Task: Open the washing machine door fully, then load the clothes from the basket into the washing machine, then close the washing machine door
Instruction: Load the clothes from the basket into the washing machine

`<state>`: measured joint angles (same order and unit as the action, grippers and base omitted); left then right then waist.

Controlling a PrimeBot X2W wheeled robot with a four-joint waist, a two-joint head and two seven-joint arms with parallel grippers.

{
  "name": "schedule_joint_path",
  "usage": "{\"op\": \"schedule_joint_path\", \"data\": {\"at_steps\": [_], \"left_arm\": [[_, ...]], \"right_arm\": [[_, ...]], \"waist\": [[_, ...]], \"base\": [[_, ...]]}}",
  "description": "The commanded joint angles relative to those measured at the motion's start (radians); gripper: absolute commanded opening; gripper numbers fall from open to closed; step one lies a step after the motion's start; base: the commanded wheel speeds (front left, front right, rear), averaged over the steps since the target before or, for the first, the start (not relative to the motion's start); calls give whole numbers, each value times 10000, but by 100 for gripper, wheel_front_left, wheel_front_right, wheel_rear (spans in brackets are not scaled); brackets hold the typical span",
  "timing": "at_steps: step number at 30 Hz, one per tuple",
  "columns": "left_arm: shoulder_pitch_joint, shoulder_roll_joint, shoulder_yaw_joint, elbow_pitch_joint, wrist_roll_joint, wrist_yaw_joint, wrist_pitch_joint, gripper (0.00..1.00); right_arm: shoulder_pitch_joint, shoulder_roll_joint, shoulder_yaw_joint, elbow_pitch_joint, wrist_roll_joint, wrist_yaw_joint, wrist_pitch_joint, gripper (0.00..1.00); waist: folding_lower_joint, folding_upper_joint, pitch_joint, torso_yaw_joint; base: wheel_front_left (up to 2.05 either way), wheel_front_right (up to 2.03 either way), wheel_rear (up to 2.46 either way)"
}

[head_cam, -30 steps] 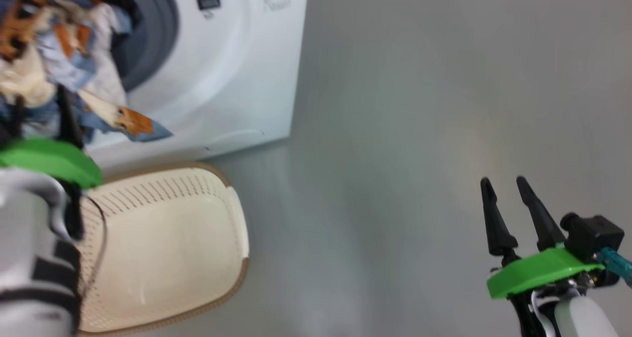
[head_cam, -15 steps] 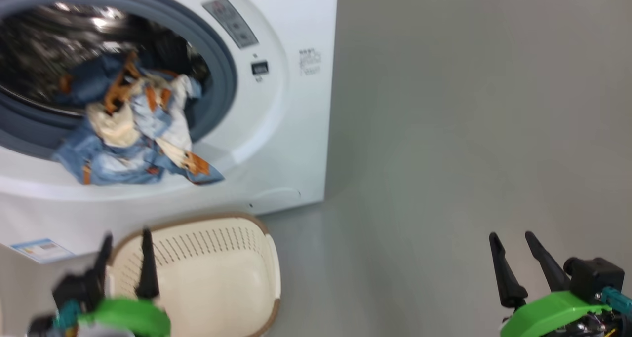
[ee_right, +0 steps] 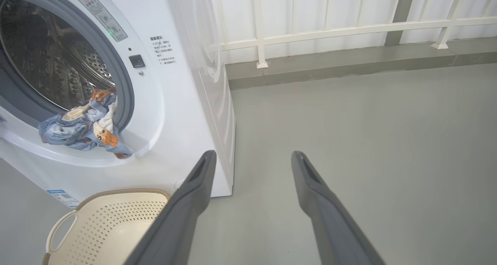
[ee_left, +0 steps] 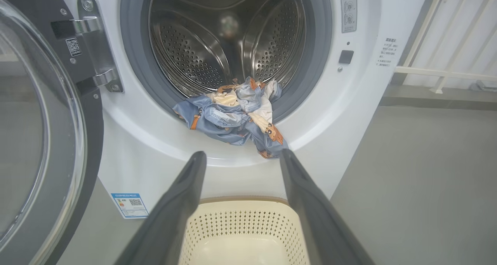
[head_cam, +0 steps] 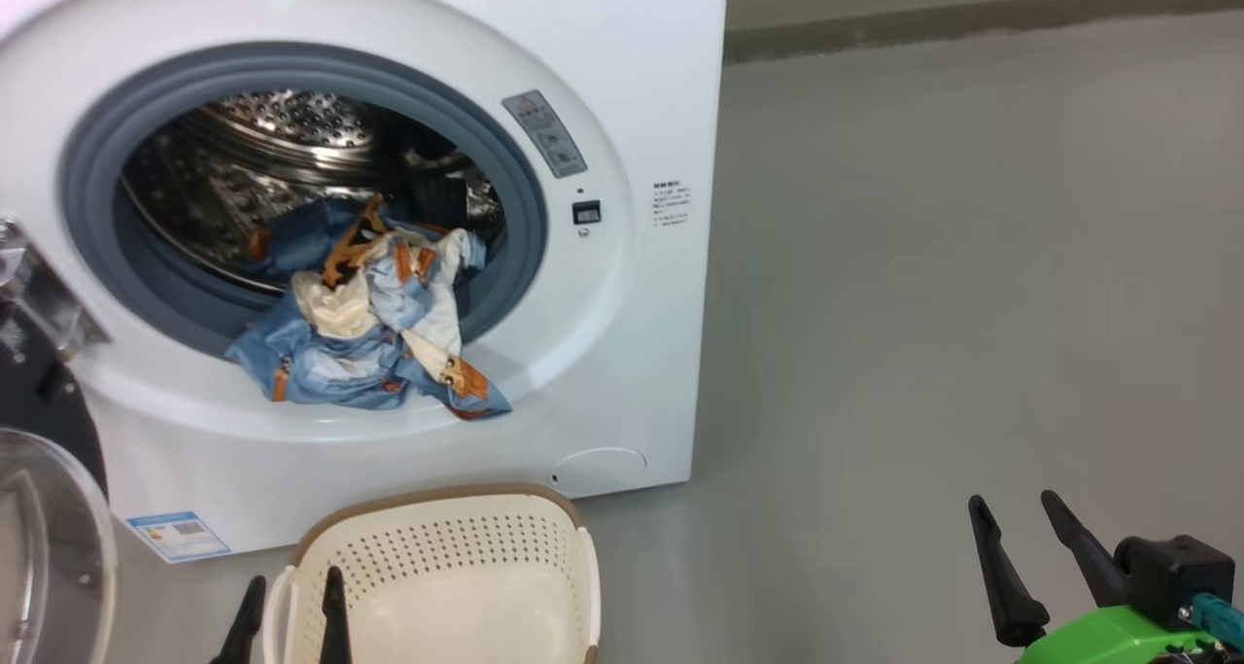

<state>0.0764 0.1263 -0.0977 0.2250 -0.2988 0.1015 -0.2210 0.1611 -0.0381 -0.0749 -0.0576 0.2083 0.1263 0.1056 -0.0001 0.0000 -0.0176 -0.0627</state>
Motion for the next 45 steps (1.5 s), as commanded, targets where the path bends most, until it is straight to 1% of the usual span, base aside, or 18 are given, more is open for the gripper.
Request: {"op": "schedule_joint_path", "data": {"at_steps": [1,9,29,39,45], "left_arm": [[-127,71,281,-367,106,71,18,100],[295,74,198,-928,98,249,233,100],[418,135,142,-1047,-32,460,345,100],[327,182,132,-855,-299,430,799,100],[-341,339,186,-223,-585,262,1338,100]], "right_arm": [[-73,-137,143,-326,-223,44,8,100],[163,-204,-43,-604,-268,44,182,100],[115,-209,61,-699,-250,44,281,100],[56,-180,131,-725,-208,44,318,100],[-94,-158,201,-763,-164,44,280,100]], "waist": [[1,0,-166,151],[1,0,-289,292],[1,0,-217,337],[1,0,3,195],[1,0,442,45]], "base": [[0,0,0],[0,0,0],[0,0,0],[0,0,0],[0,0,0]]}}
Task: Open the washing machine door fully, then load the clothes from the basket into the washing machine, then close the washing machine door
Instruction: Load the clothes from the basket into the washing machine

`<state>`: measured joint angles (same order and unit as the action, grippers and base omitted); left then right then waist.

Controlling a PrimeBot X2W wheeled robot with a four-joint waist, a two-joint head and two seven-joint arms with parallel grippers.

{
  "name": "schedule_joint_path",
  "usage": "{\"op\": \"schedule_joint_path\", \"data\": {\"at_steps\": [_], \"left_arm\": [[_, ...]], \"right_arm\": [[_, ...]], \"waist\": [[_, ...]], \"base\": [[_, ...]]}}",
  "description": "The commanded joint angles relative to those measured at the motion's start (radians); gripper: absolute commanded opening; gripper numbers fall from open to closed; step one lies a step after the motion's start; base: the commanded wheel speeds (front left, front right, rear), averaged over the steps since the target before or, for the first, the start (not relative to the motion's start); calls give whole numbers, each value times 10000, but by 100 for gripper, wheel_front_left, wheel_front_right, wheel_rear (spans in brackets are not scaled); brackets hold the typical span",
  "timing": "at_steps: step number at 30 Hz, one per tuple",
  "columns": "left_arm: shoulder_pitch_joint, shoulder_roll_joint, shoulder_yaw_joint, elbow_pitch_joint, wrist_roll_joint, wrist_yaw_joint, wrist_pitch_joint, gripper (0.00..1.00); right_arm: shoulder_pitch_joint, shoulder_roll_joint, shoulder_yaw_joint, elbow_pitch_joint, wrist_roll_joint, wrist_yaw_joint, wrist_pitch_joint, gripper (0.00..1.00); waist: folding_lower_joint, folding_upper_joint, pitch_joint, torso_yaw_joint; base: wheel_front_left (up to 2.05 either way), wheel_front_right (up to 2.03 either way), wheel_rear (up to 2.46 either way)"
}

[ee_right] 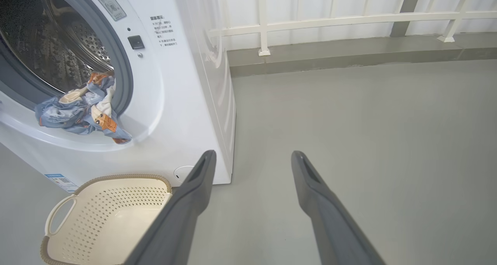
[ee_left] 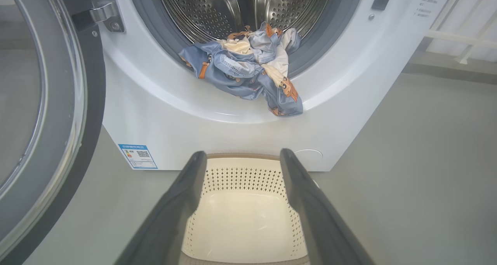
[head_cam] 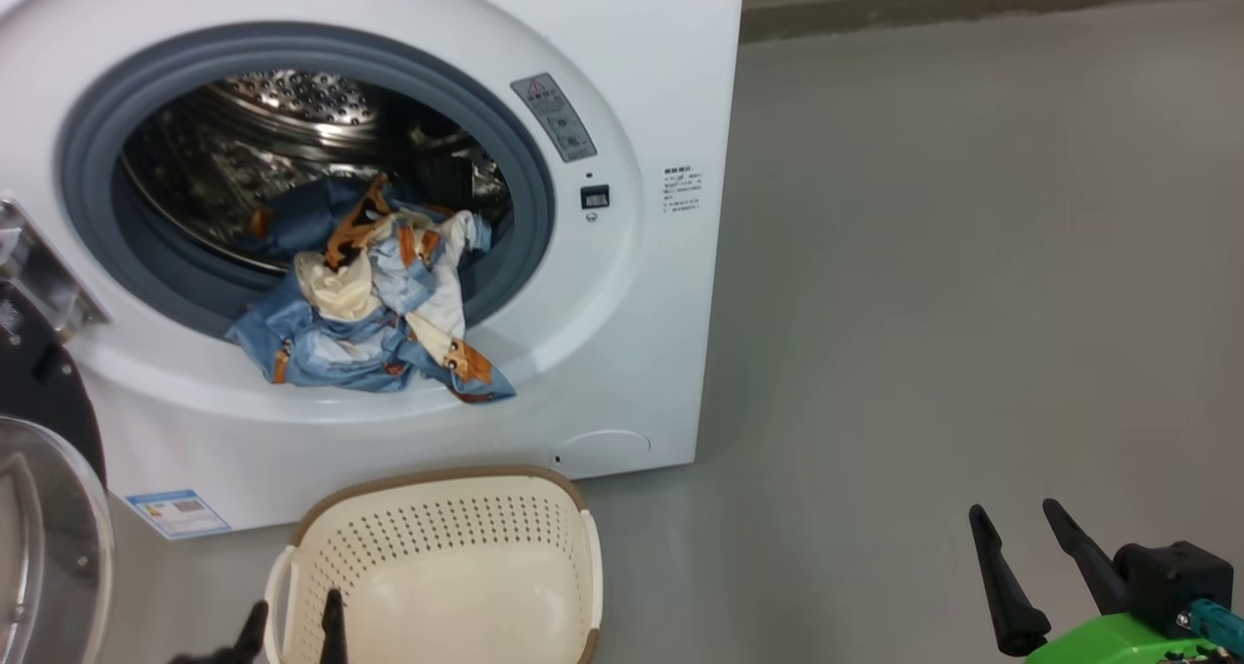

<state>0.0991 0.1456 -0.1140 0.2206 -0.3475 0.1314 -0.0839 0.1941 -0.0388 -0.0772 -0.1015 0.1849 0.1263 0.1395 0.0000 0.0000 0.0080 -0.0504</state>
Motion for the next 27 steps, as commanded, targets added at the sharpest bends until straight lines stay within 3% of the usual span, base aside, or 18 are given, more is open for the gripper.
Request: {"op": "schedule_joint_path", "data": {"at_steps": [1,17,27], "left_arm": [[-751,205,377,-26,-112,-61,-10,100],[-5486,637,230,3955,-246,-689,367,100],[-8241,826,138,6409,-278,-1011,298,100]], "right_arm": [[-473,-148,251,-324,40,44,-68,100],[-1602,-136,505,20,-294,44,-570,100],[-1955,-134,573,290,-409,44,-771,100]], "waist": [[0,0,305,-118],[0,0,2344,-670],[0,0,2811,-996]], "base": [[0,0,0],[0,0,0],[0,0,0]]}}
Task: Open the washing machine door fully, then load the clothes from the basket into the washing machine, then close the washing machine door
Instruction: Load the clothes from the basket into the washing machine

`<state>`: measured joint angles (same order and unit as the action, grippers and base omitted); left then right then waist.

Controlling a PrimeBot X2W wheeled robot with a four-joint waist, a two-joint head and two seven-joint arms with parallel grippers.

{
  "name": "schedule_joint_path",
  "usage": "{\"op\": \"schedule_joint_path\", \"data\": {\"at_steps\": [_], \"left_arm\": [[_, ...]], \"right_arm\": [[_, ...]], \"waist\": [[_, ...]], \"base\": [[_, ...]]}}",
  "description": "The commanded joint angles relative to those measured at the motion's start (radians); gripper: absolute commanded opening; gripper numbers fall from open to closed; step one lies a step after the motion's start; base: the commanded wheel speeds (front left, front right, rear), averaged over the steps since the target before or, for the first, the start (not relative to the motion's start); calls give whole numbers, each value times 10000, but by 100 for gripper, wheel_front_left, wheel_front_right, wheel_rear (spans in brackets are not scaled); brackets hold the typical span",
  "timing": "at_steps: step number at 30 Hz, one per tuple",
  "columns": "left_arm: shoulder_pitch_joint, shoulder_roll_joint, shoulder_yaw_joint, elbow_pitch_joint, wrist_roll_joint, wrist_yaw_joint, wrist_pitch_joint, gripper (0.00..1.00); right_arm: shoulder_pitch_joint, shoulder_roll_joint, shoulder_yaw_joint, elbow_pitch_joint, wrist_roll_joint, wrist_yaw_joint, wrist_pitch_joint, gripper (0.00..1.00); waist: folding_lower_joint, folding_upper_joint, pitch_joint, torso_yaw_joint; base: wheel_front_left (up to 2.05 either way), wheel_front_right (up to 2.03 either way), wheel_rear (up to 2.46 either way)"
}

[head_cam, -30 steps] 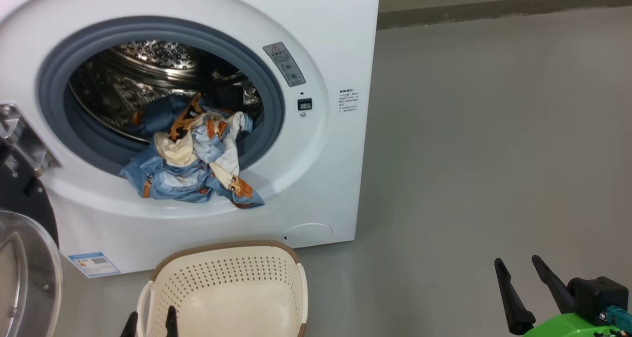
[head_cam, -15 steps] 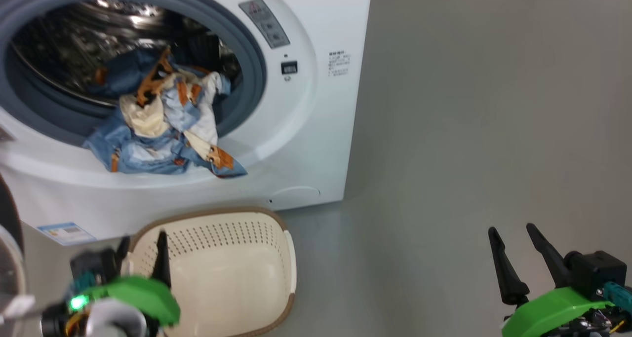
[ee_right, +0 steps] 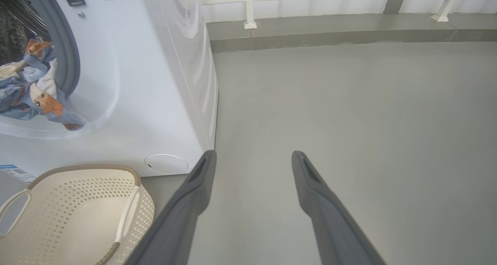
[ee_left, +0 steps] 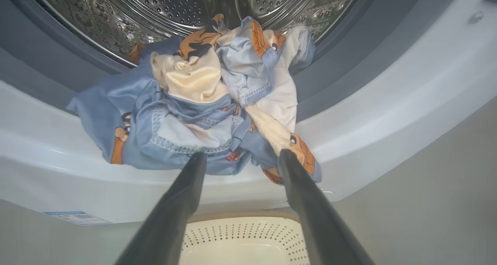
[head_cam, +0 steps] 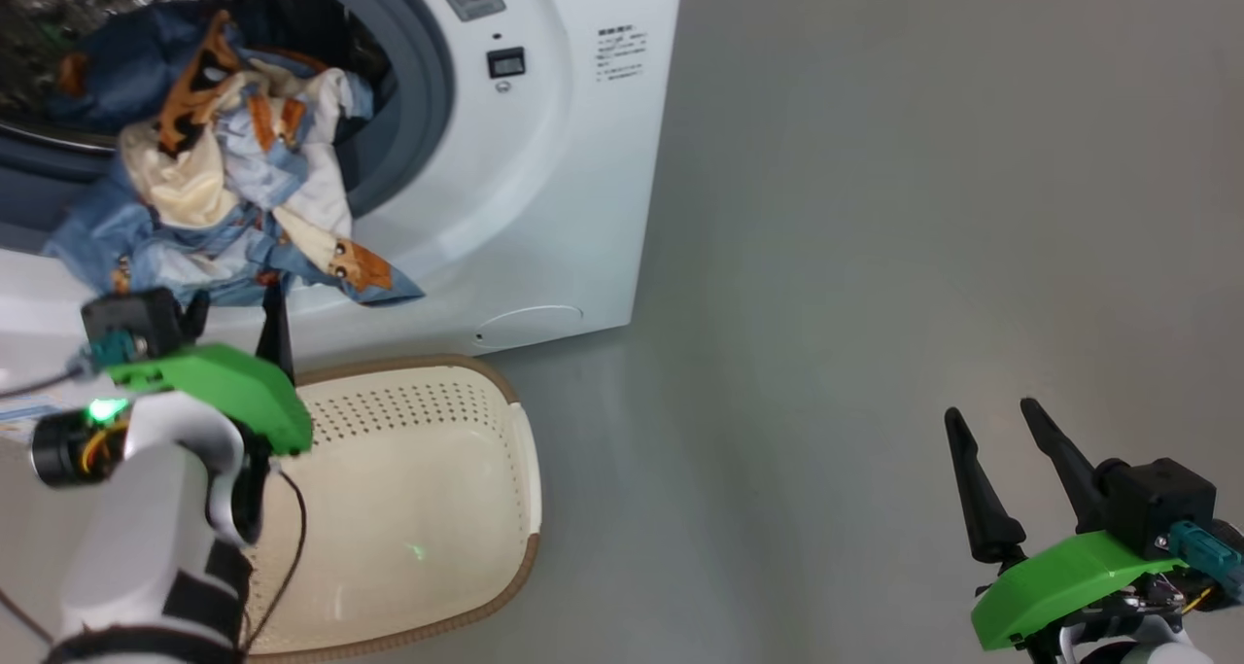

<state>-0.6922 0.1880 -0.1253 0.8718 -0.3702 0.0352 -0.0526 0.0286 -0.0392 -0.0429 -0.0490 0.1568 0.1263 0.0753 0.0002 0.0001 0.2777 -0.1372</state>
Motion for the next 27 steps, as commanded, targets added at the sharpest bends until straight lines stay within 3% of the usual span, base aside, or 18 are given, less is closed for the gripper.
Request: {"op": "schedule_joint_path", "data": {"at_steps": [1,25,26,27], "left_arm": [[-535,417,260,78,-82,-76,13,100],[-3653,1491,-158,3243,43,150,2382,100],[-3700,1498,-174,3311,37,150,2456,82],[-3745,1501,-188,3360,31,159,2497,52]], "right_arm": [[-312,-129,245,-208,-115,44,-145,100],[-846,-112,714,425,892,44,-836,100],[-862,-112,713,452,908,44,-866,100],[-879,-112,711,480,920,44,-895,100]], "waist": [[-2,-1,113,-150],[-2,-1,1331,-1399],[-2,-1,1343,-1405],[-2,-1,1351,-1406]], "base": [[0,0,0],[0,0,0],[0,0,0],[0,0,0]]}}
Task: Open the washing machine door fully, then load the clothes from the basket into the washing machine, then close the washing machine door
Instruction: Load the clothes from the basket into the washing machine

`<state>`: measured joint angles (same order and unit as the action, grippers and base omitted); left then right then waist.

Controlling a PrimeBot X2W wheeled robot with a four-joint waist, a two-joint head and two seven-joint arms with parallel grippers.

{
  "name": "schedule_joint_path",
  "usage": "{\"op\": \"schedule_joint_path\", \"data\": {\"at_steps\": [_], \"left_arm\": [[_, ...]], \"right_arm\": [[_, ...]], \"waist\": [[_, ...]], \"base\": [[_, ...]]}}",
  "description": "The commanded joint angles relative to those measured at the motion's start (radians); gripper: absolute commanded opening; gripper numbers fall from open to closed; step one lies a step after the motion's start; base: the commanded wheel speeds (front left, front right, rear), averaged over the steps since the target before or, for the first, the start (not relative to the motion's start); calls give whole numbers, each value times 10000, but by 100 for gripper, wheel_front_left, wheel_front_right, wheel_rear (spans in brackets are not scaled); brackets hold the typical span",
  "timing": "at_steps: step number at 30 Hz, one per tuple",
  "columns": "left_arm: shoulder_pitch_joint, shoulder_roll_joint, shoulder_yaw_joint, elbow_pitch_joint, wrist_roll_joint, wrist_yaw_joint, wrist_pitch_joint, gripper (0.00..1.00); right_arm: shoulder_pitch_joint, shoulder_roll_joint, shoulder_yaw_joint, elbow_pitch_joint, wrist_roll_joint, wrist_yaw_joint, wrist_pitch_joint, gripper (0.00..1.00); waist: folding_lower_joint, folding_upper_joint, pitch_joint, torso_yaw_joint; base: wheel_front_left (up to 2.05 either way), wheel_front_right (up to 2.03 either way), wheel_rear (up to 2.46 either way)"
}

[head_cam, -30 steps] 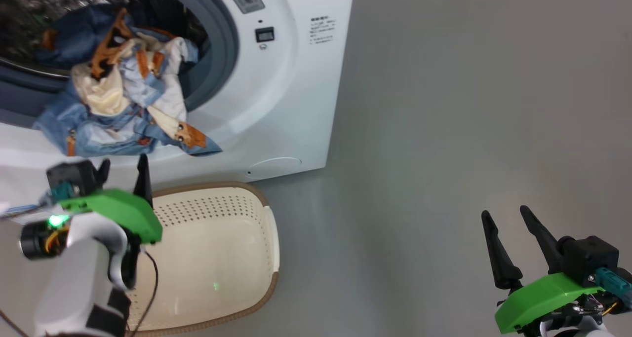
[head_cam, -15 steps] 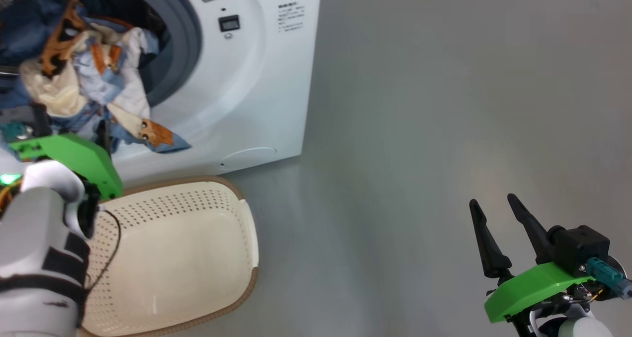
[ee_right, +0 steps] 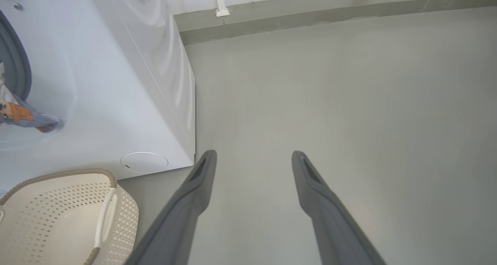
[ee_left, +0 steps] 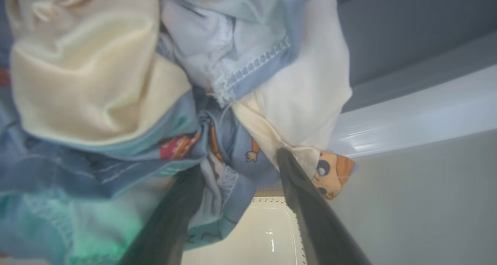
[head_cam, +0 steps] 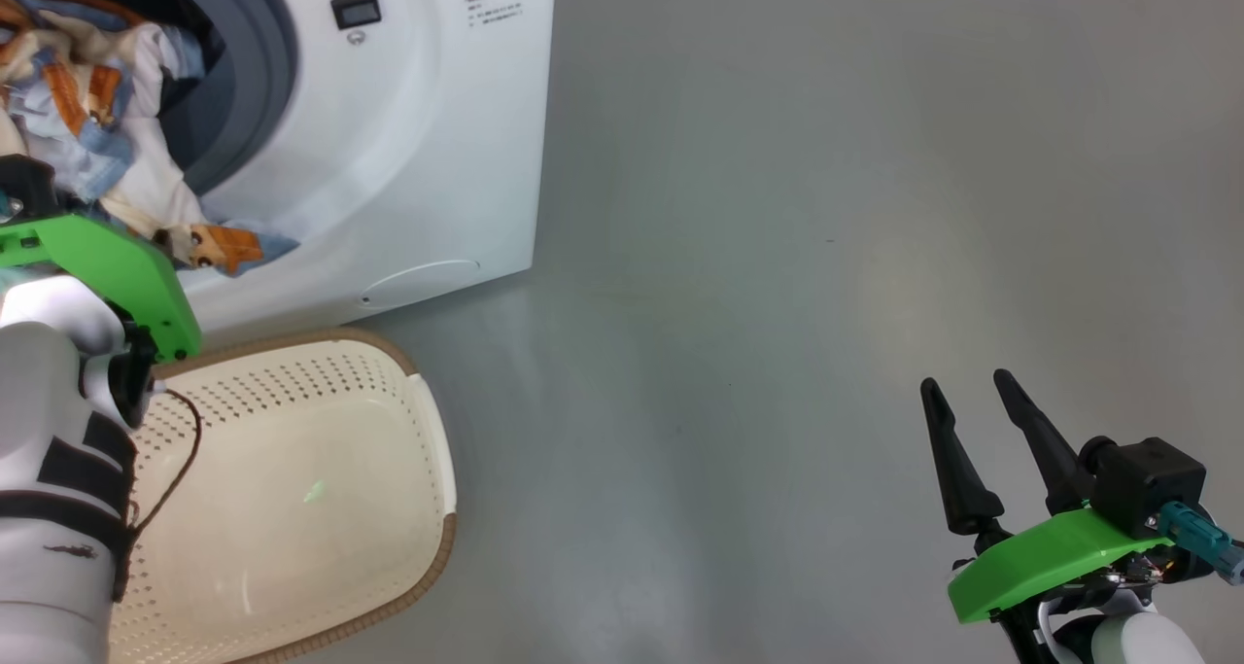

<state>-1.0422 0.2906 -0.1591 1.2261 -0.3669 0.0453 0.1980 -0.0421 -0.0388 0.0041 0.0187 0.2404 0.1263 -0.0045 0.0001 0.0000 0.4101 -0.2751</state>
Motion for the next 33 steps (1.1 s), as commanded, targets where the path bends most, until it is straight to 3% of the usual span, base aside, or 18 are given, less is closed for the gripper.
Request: {"op": "schedule_joint_path", "data": {"at_steps": [1,2,8,20,28,33], "left_arm": [[-281,477,116,-148,15,71,6,27],[-315,488,75,-117,41,88,13,0],[-532,462,-70,-55,71,59,-123,0],[-1314,111,-378,-226,-9,-547,44,0],[-1831,630,-494,-549,121,-495,-377,0],[-2007,1226,-545,-813,269,-424,-1188,0]], "right_arm": [[-188,-115,239,-169,93,44,-125,100],[-207,-115,241,-139,102,44,-146,100],[-335,-115,222,-3,172,44,-237,100],[-427,-115,204,126,306,44,-253,100],[-627,-114,546,177,458,44,-342,100],[-706,-114,616,221,599,44,-507,100]], "waist": [[-1,0,29,-22],[-1,0,28,-15],[-1,0,0,134],[-1,0,-124,876],[-1,0,102,647],[-1,0,519,160]], "base": [[0,0,0],[0,0,0],[0,0,0],[0,0,0],[0,0,0],[0,0,0]]}}
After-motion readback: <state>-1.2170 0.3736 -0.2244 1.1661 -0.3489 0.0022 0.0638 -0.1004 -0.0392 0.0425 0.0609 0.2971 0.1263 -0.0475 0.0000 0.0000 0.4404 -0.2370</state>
